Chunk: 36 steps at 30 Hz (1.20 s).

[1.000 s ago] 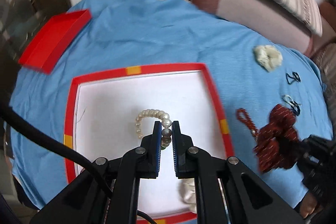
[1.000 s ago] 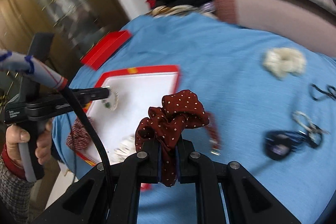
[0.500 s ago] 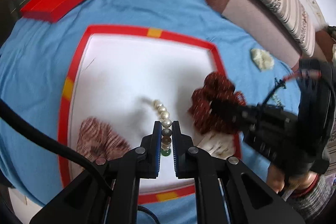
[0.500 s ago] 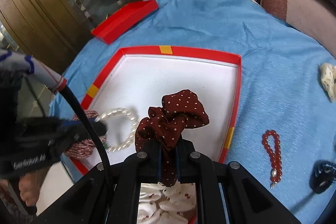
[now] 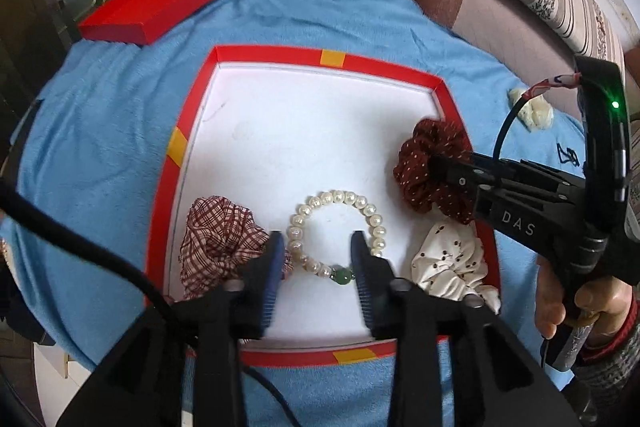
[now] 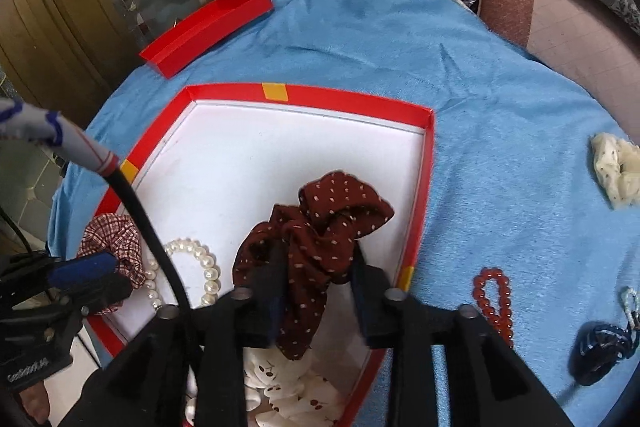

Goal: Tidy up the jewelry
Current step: 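Place the pearl bracelet and red polka-dot scrunchie into the box, open both tools, then grasp the red bead bracelet with the left tool while the right grasps a green-bead bracelet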

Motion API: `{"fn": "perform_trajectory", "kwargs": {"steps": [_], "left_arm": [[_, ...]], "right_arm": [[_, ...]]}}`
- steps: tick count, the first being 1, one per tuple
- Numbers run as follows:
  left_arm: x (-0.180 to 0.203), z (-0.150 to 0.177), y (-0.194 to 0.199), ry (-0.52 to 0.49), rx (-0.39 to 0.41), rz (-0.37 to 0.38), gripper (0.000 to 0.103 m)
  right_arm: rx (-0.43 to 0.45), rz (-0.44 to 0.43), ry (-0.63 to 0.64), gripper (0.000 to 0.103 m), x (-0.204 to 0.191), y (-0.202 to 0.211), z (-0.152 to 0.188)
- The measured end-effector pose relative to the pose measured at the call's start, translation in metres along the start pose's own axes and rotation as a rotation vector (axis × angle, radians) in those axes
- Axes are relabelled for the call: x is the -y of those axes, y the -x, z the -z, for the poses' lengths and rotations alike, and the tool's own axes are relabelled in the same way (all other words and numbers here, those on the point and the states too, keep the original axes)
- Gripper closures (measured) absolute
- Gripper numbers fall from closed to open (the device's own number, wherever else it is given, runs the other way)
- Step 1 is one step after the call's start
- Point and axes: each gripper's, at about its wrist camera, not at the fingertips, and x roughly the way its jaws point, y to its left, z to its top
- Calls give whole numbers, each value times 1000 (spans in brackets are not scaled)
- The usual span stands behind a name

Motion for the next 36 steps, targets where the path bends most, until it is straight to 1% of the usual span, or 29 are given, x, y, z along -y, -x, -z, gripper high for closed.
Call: {"fn": "perform_trajectory", "kwargs": {"steps": [1, 4, 6, 9, 11, 15, 20, 25, 29, 32, 36], "left_arm": [[2, 1, 7, -5, 16, -8, 68], [7, 3, 25, -11, 54, -23, 62], [11, 3, 34, -19, 75, -33, 60], [20, 3, 46, -34, 102, -37, 56], [27, 4, 52, -44, 111, -36, 56], [48, 9, 61, -77, 126, -42, 56], [84, 17, 63, -125, 129, -10, 53], [132, 24, 50, -196, 98, 33, 53], [168, 28, 32, -241, 68, 74, 53], [194, 30, 10, -265, 38, 86, 53], [214, 25, -22, -256, -10, 110, 53]], "right_arm": [[12, -2, -7, 50, 1, 5, -1], [42, 0, -12, 50, 3, 19, -5], [69, 4, -19, 50, 6, 34, -4], [106, 19, -54, 49, 21, 62, 5], [124, 27, -84, 49, 35, 79, 14], [149, 85, -148, 49, 75, 116, 48], [146, 212, -213, 49, 126, 150, 101], [131, 269, -342, 49, 180, 176, 148], [138, 282, -416, 49, 206, 187, 170], [147, 275, -457, 49, 220, 187, 179], [150, 235, -483, 49, 229, 179, 182]]}}
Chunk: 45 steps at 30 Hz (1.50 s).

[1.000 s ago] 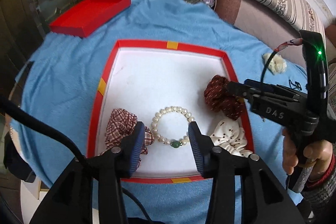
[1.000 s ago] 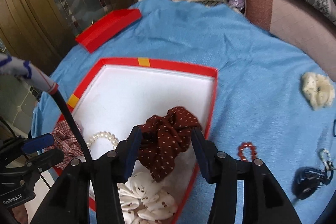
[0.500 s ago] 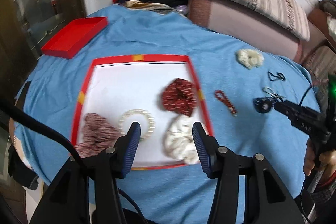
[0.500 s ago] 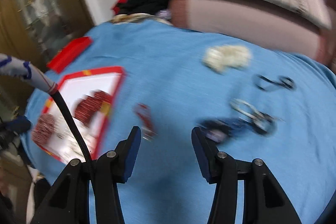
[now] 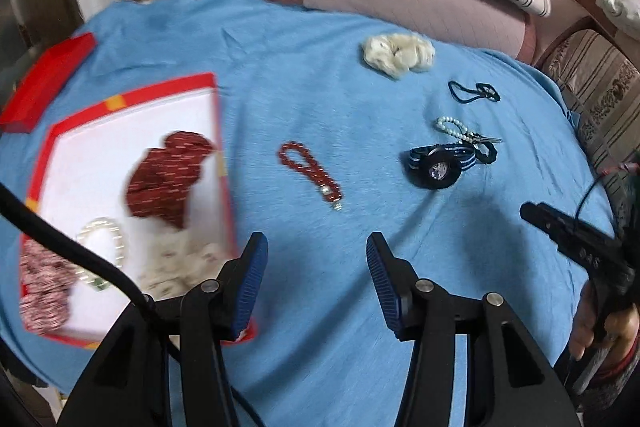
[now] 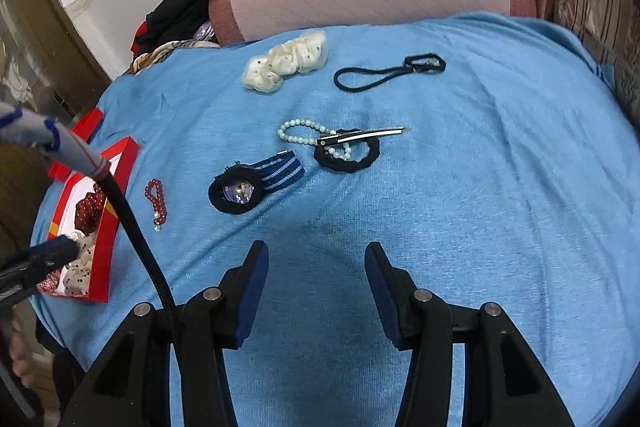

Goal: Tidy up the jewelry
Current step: 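Grasp the red bead bracelet with the left tool while the right grasps a green-bead bracelet, then lower both bracelets into the white box and open both tools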

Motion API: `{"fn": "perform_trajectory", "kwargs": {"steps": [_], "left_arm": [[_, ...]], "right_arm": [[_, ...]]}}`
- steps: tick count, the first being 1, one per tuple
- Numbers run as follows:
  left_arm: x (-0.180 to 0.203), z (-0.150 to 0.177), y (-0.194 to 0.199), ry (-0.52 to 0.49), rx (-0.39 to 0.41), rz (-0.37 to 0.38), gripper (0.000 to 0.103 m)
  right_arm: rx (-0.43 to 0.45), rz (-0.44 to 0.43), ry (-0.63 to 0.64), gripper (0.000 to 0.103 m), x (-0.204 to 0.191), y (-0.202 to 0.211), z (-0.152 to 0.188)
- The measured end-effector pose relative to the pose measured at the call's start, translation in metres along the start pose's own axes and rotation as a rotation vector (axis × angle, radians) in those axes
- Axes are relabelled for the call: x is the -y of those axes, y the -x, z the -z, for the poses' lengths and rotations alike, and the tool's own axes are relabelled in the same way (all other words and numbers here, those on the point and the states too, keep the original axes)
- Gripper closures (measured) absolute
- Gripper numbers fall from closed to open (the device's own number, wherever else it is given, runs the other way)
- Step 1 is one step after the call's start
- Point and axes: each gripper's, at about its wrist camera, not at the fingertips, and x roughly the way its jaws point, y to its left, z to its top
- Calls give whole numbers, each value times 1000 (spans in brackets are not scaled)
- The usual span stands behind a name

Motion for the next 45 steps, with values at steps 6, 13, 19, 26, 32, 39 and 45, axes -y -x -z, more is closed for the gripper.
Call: {"fn": "perform_trajectory", "kwargs": {"steps": [6, 13, 19, 26, 32, 39, 45], "left_arm": [[-2, -25, -52, 79, -63, 34, 53], [-10, -43, -92, 142, -114, 35, 53], [-4, -49, -105, 121, -121, 33, 53], [4, -61, -114, 98, -109, 34, 59], [7, -65, -112, 59, -102, 19, 96], [16, -66, -66, 35, -24, 64, 96], [22, -66, -16, 16, 55, 94, 96]], "right_arm": [[21, -21, -51, 49, 13, -12, -17], [39, -8, -39, 49, 24, -27, -52], [-47, -53, 143, 49, 0, -62, -89], [-163, -42, 251, 49, -21, -114, -100], [-154, -3, 301, 84, -28, -118, -101], [-45, -58, 174, 97, -10, -65, -110], [51, -80, 164, 97, -15, -10, -108]]}}
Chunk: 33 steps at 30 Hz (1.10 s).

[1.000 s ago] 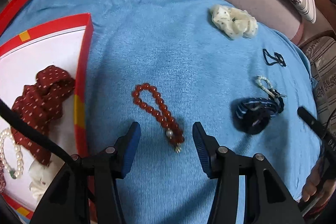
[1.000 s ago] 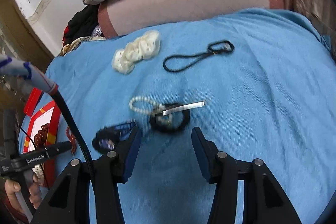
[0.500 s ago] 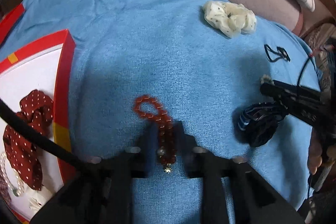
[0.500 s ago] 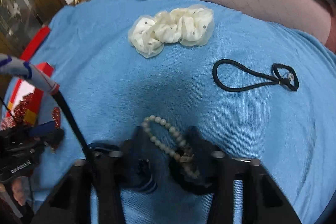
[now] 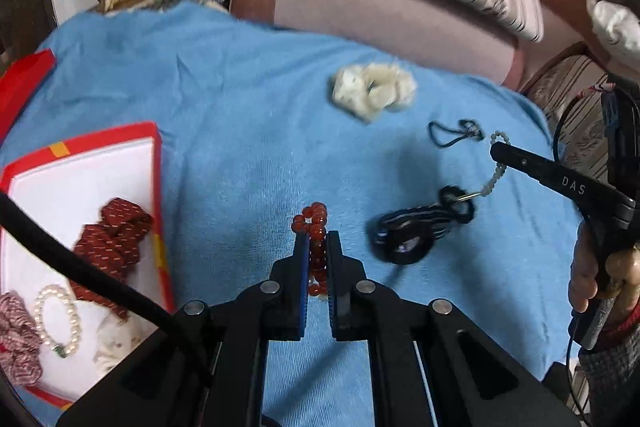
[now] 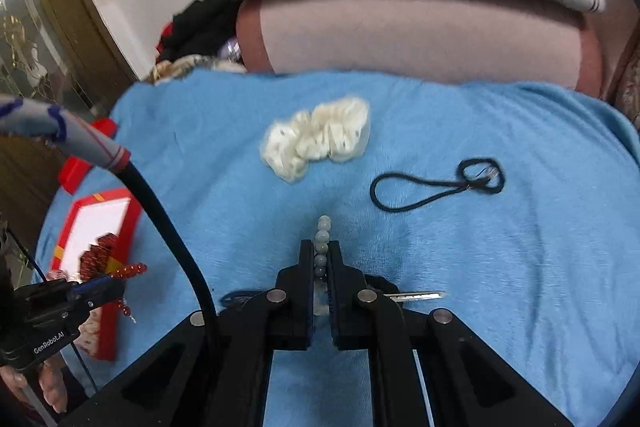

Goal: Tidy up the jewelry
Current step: 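Lower both bracelets into the white box and open both tools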

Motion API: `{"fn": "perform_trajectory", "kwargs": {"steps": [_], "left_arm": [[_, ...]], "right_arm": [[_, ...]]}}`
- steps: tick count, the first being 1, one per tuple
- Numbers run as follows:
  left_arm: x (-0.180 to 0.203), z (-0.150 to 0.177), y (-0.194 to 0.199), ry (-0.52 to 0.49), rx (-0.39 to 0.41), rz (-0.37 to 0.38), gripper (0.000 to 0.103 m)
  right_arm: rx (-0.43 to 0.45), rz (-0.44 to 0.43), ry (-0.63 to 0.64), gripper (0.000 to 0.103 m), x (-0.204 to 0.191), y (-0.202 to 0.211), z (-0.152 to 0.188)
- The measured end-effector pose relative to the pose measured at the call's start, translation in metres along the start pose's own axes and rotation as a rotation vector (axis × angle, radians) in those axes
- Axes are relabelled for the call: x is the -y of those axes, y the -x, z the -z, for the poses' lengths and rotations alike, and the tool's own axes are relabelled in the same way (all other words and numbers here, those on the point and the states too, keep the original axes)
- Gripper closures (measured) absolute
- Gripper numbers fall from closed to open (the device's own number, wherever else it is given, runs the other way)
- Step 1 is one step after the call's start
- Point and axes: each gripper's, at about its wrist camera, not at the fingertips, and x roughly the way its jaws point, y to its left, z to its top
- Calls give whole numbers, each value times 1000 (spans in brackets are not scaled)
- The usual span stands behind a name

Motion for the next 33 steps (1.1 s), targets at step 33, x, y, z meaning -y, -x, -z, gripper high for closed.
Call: {"fn": "perform_trajectory", "kwargs": {"steps": [33], "left_arm": [[-295, 3, 51, 320, 11, -226, 96]], "right_arm": [[-260, -398, 247, 96, -343, -135, 4]]}}
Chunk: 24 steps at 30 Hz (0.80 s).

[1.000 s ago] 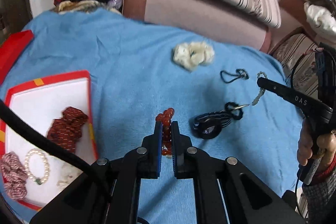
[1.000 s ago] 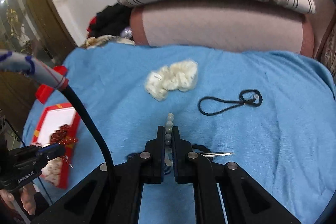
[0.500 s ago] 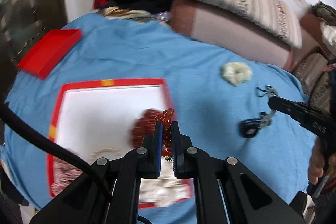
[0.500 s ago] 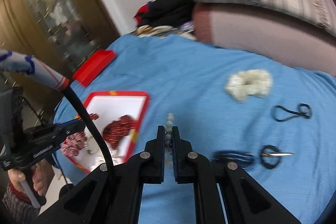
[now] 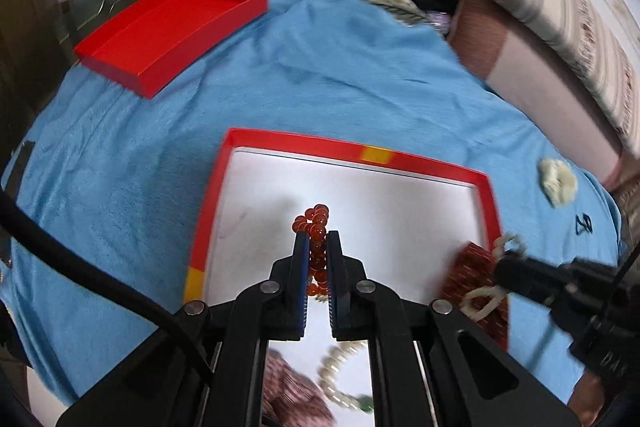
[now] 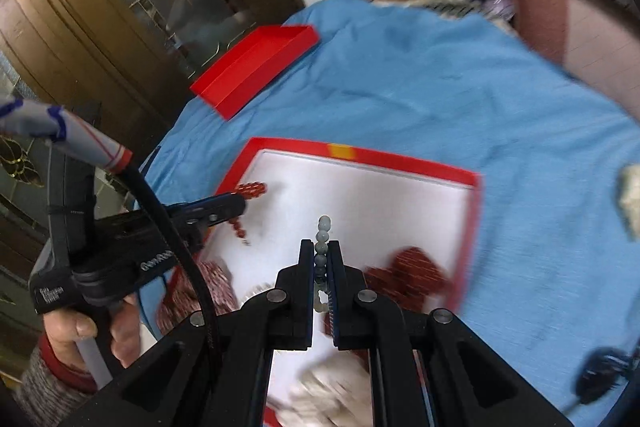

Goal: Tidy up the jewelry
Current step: 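Lower both bracelets into the white box and open both tools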

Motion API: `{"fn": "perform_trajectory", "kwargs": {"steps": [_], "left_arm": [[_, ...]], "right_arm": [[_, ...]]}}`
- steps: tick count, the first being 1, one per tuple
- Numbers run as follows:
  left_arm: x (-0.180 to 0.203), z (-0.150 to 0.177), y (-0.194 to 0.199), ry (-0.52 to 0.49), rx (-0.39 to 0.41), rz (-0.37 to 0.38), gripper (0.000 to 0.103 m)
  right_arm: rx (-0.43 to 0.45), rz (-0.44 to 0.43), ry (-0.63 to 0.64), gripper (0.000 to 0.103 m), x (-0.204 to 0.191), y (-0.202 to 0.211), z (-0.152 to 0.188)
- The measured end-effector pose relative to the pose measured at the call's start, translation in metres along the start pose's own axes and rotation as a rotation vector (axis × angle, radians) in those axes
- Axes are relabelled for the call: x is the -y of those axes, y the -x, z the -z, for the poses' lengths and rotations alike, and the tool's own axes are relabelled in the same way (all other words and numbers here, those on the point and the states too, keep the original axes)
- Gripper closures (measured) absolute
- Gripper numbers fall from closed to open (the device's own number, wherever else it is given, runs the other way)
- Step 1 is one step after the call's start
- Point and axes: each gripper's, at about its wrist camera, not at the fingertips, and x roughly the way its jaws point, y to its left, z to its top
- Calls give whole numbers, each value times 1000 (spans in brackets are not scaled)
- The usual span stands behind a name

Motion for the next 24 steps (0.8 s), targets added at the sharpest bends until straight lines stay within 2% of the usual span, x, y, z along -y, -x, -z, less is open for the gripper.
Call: {"fn": "perform_trajectory", "kwargs": {"steps": [5, 7, 18, 19, 20, 21, 22, 23, 24], "left_arm": [[-21, 1, -19, 43, -32, 14, 96], [-25, 5, -21, 54, -37, 21, 96], [-25, 20, -10, 56, -48, 12, 96], [-24, 21, -8, 53, -41, 3, 94], [-23, 21, -4, 51, -31, -5, 88], [-23, 21, -1, 52, -25, -7, 83], [-23, 21, 4, 57, -17, 4, 75], [-23, 20, 9, 62, -7, 13, 69], [-23, 19, 15, 68, 7, 17, 68]], "right_arm": [[-56, -97, -89, 96, 6, -40, 1], [-66, -109, -111, 96, 8, -48, 6], [-94, -61, -91, 95, 6, -55, 19], [-92, -51, -85, 95, 5, -52, 20], [-85, -39, -79, 94, 3, -48, 20], [-75, -34, -75, 87, 1, -44, 19], [-64, -27, -73, 76, 0, -41, 17], [-39, -13, -68, 70, -1, -33, 15], [-12, -2, -62, 59, -2, -25, 13]]}}
